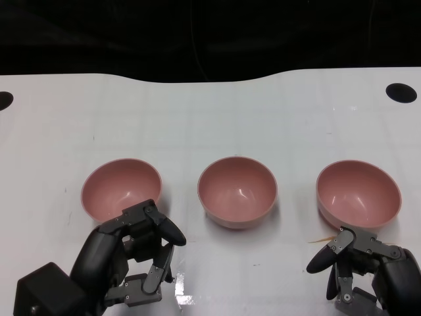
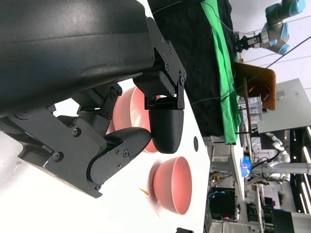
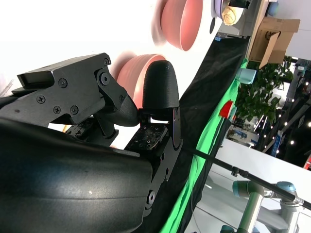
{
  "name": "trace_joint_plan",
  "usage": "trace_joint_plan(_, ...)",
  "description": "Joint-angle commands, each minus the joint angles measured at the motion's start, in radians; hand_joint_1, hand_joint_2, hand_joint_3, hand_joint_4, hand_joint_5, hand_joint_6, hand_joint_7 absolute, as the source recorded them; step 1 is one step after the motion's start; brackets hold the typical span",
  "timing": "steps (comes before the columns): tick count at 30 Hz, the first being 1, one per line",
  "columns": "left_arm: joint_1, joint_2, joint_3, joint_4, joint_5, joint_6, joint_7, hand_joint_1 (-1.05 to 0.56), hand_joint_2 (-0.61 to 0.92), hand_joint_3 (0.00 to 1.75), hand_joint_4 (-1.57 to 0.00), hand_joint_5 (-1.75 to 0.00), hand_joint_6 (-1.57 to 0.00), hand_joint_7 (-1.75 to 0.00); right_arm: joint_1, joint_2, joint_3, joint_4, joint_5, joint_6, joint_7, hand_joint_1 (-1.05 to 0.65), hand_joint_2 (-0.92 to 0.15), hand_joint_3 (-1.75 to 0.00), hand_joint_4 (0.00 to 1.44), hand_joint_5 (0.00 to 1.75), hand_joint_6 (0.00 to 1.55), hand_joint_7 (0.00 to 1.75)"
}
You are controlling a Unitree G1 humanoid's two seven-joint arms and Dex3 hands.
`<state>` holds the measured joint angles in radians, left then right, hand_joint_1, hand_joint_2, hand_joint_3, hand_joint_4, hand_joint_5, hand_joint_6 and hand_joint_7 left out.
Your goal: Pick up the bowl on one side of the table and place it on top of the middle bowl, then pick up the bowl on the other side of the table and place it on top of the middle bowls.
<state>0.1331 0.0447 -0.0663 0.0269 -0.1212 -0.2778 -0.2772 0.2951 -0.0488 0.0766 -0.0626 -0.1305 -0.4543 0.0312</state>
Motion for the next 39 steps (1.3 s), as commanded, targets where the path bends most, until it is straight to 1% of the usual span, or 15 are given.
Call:
trace_joint_plan(1,0.003,0.008,0.009,0.000,-0.009,-0.002,-0.003,-0.24,0.55,1.10,-0.78,-1.72,-0.77,-1.38,0.002,-0.009,-0.009,-0.012,0.005,-0.005,-0.003,-0.10,-0.44,-1.20,0.82,1.68,0.82,1.23)
trace_joint_plan(11,0.005,0.011,0.007,-0.005,0.016,-0.005,0.010,-0.24,0.54,1.11,-0.79,-1.72,-0.77,-1.38,0.003,-0.008,-0.009,-0.013,0.013,-0.004,0.001,-0.10,-0.44,-1.19,0.83,1.67,0.83,1.23)
trace_joint_plan(22,0.003,0.010,0.008,0.001,-0.002,-0.009,-0.001,-0.24,0.55,1.11,-0.79,-1.72,-0.77,-1.38,0.002,-0.009,-0.007,-0.012,0.014,-0.005,0.003,-0.11,-0.44,-1.18,0.83,1.67,0.82,1.23)
trace_joint_plan(26,0.002,0.011,0.008,0.002,0.005,-0.011,0.002,-0.25,0.55,1.10,-0.79,-1.72,-0.77,-1.38,0.004,-0.008,-0.006,-0.018,0.032,0.005,0.014,-0.10,-0.47,-1.15,0.79,1.60,0.80,1.21)
trace_joint_plan(29,0.002,0.010,0.007,0.002,0.005,-0.011,0.003,-0.25,0.55,1.09,-0.79,-1.72,-0.77,-1.38,-0.002,-0.012,-0.007,-0.011,0.033,-0.007,0.019,-0.09,-0.49,-1.10,0.75,1.47,0.77,1.11)
trace_joint_plan(31,0.003,0.010,0.007,0.002,0.004,-0.010,0.003,-0.25,0.55,1.09,-0.79,-1.72,-0.77,-1.38,-0.008,-0.020,-0.007,-0.007,0.024,-0.012,0.024,-0.08,-0.48,-1.08,0.67,1.35,0.69,0.99)
trace_joint_plan(33,0.003,0.011,0.008,0.002,0.004,-0.010,0.002,-0.25,0.56,1.09,-0.79,-1.72,-0.77,-1.38,-0.012,-0.032,-0.008,-0.007,-0.001,-0.009,0.023,-0.07,-0.47,-1.08,0.64,1.31,0.66,0.94)
trace_joint_plan(34,0.003,0.010,0.008,0.001,0.004,-0.008,0.003,-0.25,0.56,1.09,-0.79,-1.72,-0.77,-1.39,-0.014,-0.040,-0.009,-0.008,-0.019,-0.007,0.020,-0.10,-0.48,-1.04,0.59,1.27,0.61,0.88)
trace_joint_plan(35,0.004,0.010,0.008,0.000,0.002,-0.006,0.002,-0.25,0.56,1.09,-0.79,-1.72,-0.77,-1.39,-0.015,-0.047,-0.010,-0.013,-0.036,-0.001,0.018,-0.12,-0.49,-0.99,0.56,1.24,0.58,0.82)
trace_joint_plan(36,0.004,0.010,0.008,-0.001,0.002,-0.005,0.002,-0.25,0.56,1.09,-0.79,-1.72,-0.77,-1.39,-0.015,-0.051,-0.011,-0.020,-0.045,0.007,0.017,-0.16,-0.54,-0.87,0.51,1.19,0.53,0.76)
trace_joint_plan(37,0.005,0.010,0.007,-0.003,0.003,-0.004,0.003,-0.25,0.55,1.10,-0.79,-1.72,-0.77,-1.39,-0.014,-0.055,-0.012,-0.031,-0.051,0.021,0.019,-0.17,-0.57,-0.80,0.48,1.17,0.50,0.73)
trace_joint_plan(38,0.004,0.011,0.007,-0.003,0.006,-0.004,0.004,-0.24,0.56,1.10,-0.79,-1.72,-0.77,-1.39,-0.013,-0.061,-0.013,-0.040,-0.062,0.030,0.018,-0.19,-0.61,-0.70,0.40,1.10,0.44,0.67)
trace_joint_plan(39,0.004,0.011,0.007,-0.002,0.007,-0.005,0.005,-0.24,0.56,1.10,-0.79,-1.72,-0.77,-1.39,-0.013,-0.066,-0.015,-0.051,-0.076,0.042,0.014,-0.20,-0.64,-0.62,0.36,1.06,0.42,0.65)
